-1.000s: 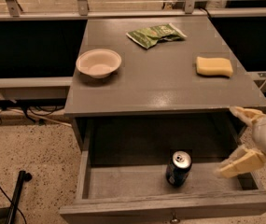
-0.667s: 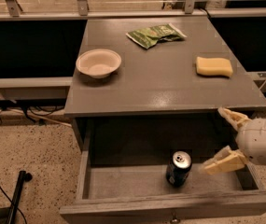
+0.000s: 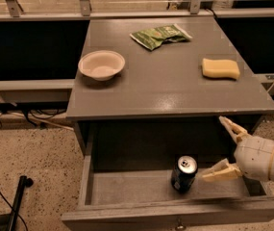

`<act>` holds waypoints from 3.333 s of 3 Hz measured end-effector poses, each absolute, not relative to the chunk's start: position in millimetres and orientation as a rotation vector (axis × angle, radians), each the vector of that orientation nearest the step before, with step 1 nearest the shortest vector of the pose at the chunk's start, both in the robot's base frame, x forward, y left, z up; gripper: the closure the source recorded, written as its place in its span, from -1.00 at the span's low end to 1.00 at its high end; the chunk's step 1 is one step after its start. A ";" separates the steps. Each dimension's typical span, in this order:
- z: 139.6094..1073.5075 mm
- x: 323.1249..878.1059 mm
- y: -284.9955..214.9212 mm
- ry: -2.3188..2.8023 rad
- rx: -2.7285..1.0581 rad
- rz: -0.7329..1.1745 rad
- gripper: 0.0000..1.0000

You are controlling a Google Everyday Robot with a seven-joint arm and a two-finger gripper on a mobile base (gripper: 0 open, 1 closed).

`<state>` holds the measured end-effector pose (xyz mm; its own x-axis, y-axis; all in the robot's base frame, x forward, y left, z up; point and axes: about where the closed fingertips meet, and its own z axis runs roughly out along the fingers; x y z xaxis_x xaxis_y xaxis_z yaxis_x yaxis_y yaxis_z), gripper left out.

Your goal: Pick pepsi can from top drawer and place on counter

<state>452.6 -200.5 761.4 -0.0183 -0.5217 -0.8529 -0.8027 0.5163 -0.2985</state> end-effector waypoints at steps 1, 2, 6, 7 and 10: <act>745.4 453.5 -203.4 1.609 -1.149 0.340 -1.00; 732.1 454.0 -198.2 1.565 -1.184 0.370 -1.00; 688.0 465.0 -156.6 1.595 -1.221 0.564 -0.52; 678.4 466.1 -155.0 1.614 -1.225 0.580 -0.50; 672.3 464.3 -159.7 1.573 -1.172 0.677 0.42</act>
Offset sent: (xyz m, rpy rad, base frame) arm 0.0014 0.0047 -0.0457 0.0471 -0.0825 0.1442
